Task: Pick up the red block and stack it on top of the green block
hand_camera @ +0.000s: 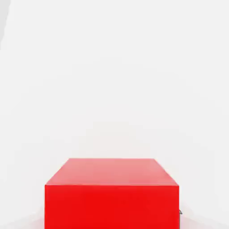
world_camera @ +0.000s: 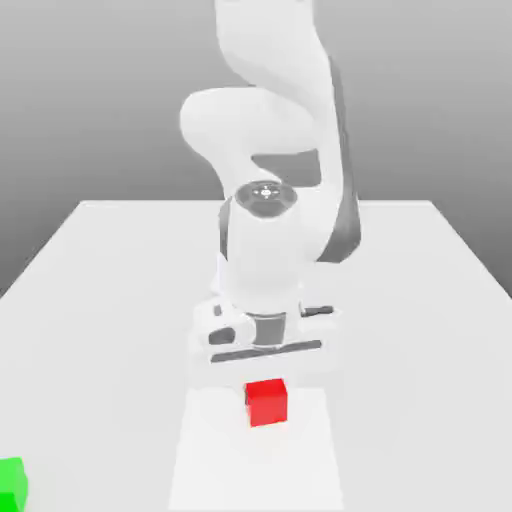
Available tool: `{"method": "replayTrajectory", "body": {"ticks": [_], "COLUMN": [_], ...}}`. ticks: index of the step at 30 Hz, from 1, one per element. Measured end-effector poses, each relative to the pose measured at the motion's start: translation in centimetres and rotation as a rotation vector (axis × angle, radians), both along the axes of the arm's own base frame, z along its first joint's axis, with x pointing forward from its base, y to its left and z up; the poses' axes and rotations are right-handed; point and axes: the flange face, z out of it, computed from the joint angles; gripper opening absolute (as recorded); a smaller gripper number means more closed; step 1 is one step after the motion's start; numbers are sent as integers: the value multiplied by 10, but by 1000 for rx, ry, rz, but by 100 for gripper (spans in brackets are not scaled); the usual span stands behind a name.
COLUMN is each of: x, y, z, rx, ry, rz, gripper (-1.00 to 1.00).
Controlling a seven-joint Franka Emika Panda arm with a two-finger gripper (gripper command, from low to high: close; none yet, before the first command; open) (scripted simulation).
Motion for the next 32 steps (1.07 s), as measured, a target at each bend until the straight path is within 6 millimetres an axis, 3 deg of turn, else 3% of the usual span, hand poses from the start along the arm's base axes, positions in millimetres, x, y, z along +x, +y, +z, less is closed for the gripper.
{"method": "replayTrajectory", "body": {"ticks": [3,7,15,22,24,26,27,32], "x": [-1,33,101,127,129,130,129,129], "y": [0,-45,-155,-277,-299,-305,-306,-306], "z": [26,39,55,67,57,29,15,15], "rx": [0,1,3,3,3,2,2,2], "ry": [0,2,3,1,-1,-1,-1,-1], "rz": [-1,-188,-585,-936,-997,-1012,-1015,-1015], "gripper": [-100,-100,-100,-100,-100,-100,100,100]}}
